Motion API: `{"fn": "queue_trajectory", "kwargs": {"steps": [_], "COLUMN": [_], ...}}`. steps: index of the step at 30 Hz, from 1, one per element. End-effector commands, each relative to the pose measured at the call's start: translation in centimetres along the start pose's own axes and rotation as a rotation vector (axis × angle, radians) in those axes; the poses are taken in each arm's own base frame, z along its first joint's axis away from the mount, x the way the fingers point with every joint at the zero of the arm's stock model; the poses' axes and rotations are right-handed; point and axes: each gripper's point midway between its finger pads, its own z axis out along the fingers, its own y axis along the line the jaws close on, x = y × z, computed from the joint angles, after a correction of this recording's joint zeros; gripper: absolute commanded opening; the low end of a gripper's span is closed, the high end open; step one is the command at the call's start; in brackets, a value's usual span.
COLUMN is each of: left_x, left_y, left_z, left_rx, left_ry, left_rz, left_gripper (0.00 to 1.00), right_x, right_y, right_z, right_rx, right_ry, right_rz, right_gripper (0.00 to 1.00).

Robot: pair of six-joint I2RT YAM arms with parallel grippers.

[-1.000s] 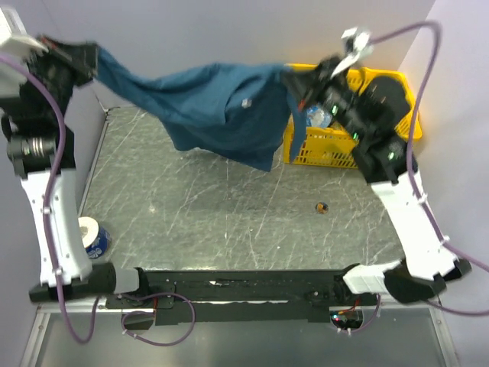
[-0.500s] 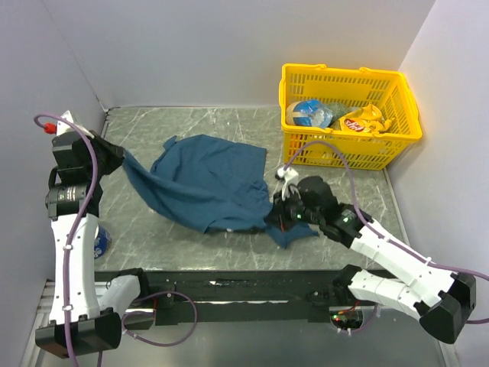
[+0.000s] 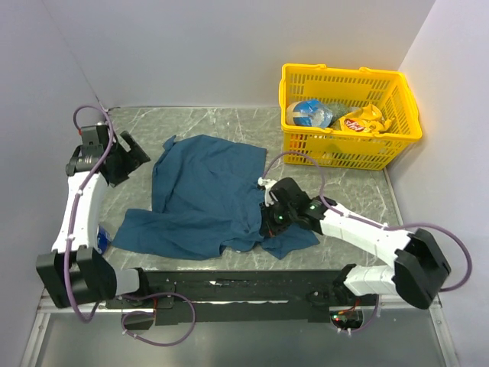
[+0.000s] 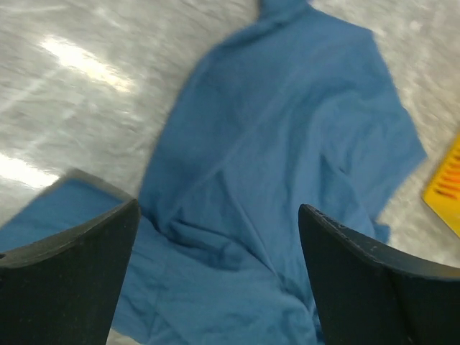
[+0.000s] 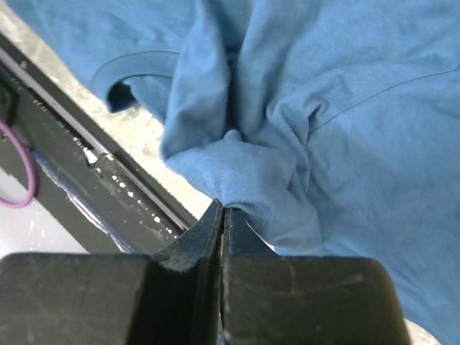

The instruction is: Pin the brooch onto the clothing

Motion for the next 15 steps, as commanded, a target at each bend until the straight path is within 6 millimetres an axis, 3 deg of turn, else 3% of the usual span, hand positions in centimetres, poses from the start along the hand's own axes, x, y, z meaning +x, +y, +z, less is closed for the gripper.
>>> {"fn": "queue_trajectory", "kwargs": {"steps": [1, 2, 5, 6, 7, 8, 10, 11, 15], "left_x": [0.8, 1.6, 6.7, 10.0, 11.6, 14.3, 17.6, 20.1, 24.3], "left_y": [-4.2, -4.6, -7.3, -8.5, -8.9, -9.9, -9.3, -9.0, -7.9], "left_z": [-4.1, -4.3, -4.8, -4.9, -4.7, -5.1, -4.2, -4.1, -4.3], "left_rx": [0.214, 0.223, 0.258, 0.284, 0.284, 0.301, 0.263, 0.254, 0.182], "left_ry": [-0.038, -0.024, 0.062, 0.133, 0.162, 0.221, 0.299, 0.347, 0.412], "left_rz": [0.024, 0.026, 0.093, 0.143, 0.156, 0.171, 0.164, 0.198, 0.257], "left_gripper": [0.93, 0.90, 0.65, 0.52, 0.44, 0.23, 0.04, 0.01, 0.01], "right_x": [-2.7, -2.7, -2.3, -2.1, -1.9, -1.8, -1.5, -1.4, -0.6], "right_y": [1.3, 1.2, 0.8, 0.6, 0.5, 0.3, 0.2, 0.0, -0.3], "right_z": [0.6, 0.8, 1.4, 1.7, 1.8, 1.9, 2.2, 2.2, 2.6], "right_rx": [-0.029, -0.024, -0.012, -0.004, 0.004, 0.011, 0.018, 0.024, 0.032], "right_ry": [-0.046, -0.038, -0.011, 0.001, 0.009, 0.018, 0.037, 0.041, 0.065], "right_rz": [0.008, 0.012, 0.015, 0.018, 0.021, 0.022, 0.030, 0.034, 0.043], "right_gripper": [0.00, 0.00, 0.00, 0.00, 0.00, 0.00, 0.00, 0.00, 0.00]}}
